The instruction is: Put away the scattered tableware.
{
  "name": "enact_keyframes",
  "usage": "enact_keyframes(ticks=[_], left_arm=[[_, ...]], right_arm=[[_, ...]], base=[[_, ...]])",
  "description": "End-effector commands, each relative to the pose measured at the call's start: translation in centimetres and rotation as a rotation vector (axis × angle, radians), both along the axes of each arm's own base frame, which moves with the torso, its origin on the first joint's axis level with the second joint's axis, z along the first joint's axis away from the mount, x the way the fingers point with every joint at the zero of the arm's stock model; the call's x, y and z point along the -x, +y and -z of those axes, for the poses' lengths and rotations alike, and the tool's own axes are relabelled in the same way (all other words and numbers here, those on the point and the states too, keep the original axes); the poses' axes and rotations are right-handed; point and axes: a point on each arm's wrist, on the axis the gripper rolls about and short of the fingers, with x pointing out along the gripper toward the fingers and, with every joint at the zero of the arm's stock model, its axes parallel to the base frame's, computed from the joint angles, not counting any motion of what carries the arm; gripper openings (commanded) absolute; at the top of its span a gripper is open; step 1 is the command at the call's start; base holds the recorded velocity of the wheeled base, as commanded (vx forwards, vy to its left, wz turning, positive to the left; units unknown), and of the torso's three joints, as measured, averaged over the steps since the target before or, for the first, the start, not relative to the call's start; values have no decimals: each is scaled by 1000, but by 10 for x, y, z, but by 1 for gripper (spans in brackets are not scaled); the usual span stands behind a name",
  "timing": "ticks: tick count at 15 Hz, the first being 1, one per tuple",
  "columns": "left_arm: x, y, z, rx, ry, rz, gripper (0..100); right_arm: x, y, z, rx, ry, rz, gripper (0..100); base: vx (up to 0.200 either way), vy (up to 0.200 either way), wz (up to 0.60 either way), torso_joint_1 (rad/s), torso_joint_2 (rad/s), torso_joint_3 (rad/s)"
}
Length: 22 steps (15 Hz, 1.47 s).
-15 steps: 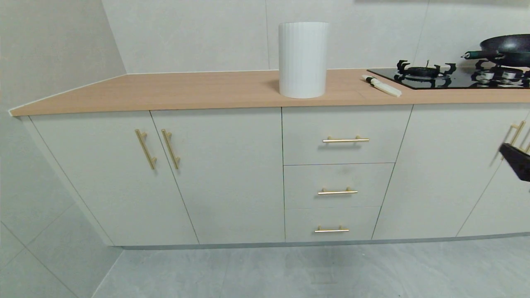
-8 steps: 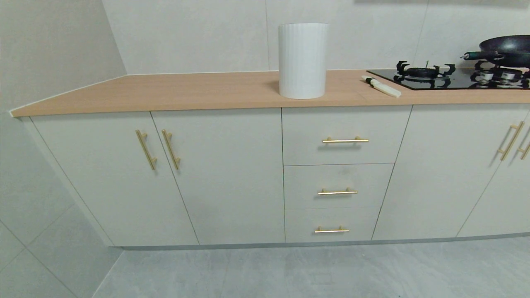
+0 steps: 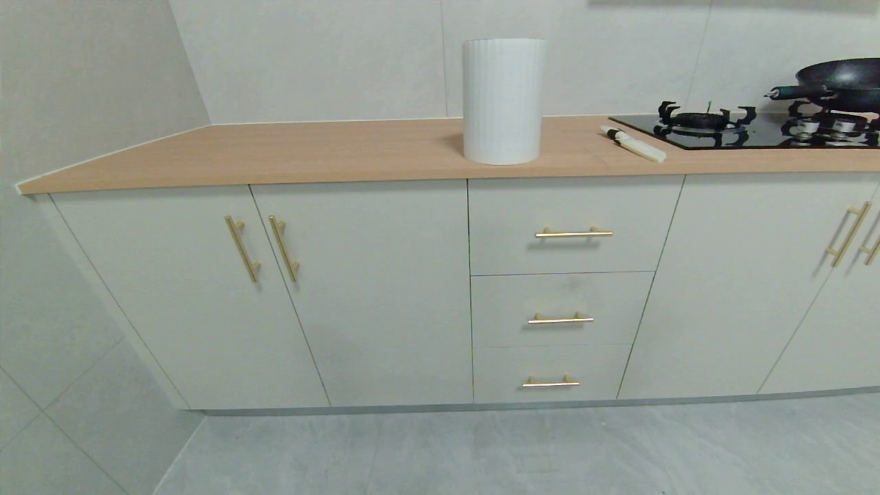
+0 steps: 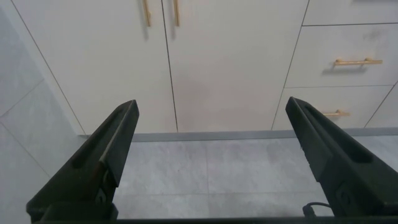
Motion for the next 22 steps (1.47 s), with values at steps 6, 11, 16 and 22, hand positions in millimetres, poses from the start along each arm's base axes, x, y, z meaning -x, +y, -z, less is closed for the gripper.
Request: enact_keyframes(ticks=[6,11,16,22], left_arm=[[0,0,0,0,1,0,100],[0,0,0,0,1,0,100],[0,0,0,0,1,2,100],[0,0,0,-5,1,2,100]], right_arm=[[-15,3,49,-31,227,-160,100],[-15,4,48,-38,217,-171,100],[-15,3,48,-103,210,-171,100],[-15,4,48,-95,212,-173,100]], base=[[0,0,0,0,0,0],[0,0,0,0,0,0],[0,0,0,0,0,0],[0,0,0,0,0,0]])
